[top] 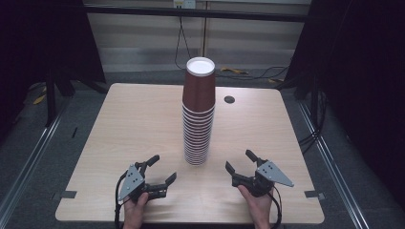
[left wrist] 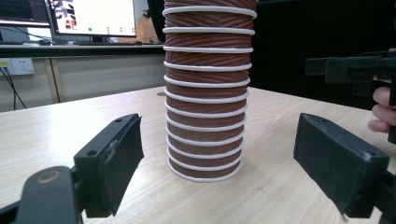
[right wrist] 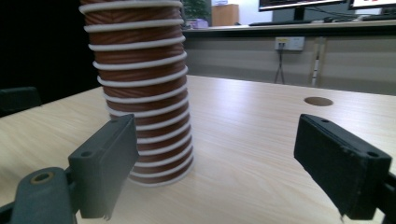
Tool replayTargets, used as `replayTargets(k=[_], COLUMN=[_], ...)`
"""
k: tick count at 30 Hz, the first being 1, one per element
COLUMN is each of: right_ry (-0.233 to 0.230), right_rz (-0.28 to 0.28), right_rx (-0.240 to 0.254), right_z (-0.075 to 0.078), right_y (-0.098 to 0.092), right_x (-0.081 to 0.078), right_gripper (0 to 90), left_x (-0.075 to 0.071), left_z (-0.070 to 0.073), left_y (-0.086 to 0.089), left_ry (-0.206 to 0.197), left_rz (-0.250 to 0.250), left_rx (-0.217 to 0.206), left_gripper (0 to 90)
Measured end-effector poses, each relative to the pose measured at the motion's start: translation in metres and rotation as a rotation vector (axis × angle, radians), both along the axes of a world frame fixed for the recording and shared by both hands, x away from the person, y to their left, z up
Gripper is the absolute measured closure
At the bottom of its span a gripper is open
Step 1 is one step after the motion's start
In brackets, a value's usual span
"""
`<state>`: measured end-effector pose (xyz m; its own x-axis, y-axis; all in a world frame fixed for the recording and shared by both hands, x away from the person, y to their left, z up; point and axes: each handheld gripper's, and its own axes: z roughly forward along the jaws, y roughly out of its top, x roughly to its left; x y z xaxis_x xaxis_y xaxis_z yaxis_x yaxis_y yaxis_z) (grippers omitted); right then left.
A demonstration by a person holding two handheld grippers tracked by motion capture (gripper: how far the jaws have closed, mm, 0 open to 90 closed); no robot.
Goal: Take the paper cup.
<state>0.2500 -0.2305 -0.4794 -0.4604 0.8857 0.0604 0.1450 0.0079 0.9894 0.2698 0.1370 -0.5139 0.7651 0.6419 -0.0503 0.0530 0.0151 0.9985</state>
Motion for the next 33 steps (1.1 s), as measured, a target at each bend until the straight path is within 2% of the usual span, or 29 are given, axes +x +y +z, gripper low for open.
replayTargets(k=[6, 12, 14, 18, 22, 23, 24, 25, 28, 30, 33], right_ry=[-0.006, -0.016, -0.033, -0.036, -0.042, -0.04, 0.005, 0.012, 0.002, 0.001, 0.024], right_rz=[0.041, 0.054, 0.051, 0.104, 0.135, 0.146, 0.172, 0.175, 0.19, 0.204, 0.219], right_rx=[0.036, 0.072, 0.062, 0.05, 0.019, 0.023, 0.014, 0.006, 0.012, 0.018, 0.03], right_z=[0.01, 0.017, 0.02, 0.026, 0.034, 0.036, 0.04, 0.042, 0.045, 0.048, 0.054], right_y=[0.001, 0.001, 0.001, 0.001, 0.003, 0.003, 0.004, 0.004, 0.004, 0.006, 0.008], right_x=[0.003, 0.007, 0.006, 0.007, 0.008, 0.008, 0.009, 0.011, 0.012, 0.013, 0.015], right_gripper=[13.3, 13.8, 13.8, 21.5, 23.2, 23.5, 24.3, 23.8, 25.5, 23.5, 22.3], left_x=[0.0, 0.0, 0.0, 0.0, 0.0, 0.0, 0.0, 0.0, 0.0, 0.0, 0.0], left_z=[0.0, 0.0, 0.0, 0.0, 0.0, 0.0, 0.0, 0.0, 0.0, 0.0, 0.0], left_y=[0.0, 0.0, 0.0, 0.0, 0.0, 0.0, 0.0, 0.0, 0.0, 0.0, 0.0], left_ry=[-0.004, 0.0, -0.002, -0.002, -0.003, -0.004, -0.004, -0.003, -0.004, -0.004, -0.003], left_rz=[0.001, -0.002, 0.0, -0.001, -0.002, 0.0, 0.0, -0.001, -0.002, -0.002, -0.004], left_rx=[0.005, 0.001, 0.001, 0.001, 0.001, -0.001, 0.001, 0.001, 0.001, 0.002, 0.0], left_gripper=[15.5, 15.5, 15.5, 15.5, 15.5, 15.5, 15.5, 15.5, 15.5, 15.5, 15.5])
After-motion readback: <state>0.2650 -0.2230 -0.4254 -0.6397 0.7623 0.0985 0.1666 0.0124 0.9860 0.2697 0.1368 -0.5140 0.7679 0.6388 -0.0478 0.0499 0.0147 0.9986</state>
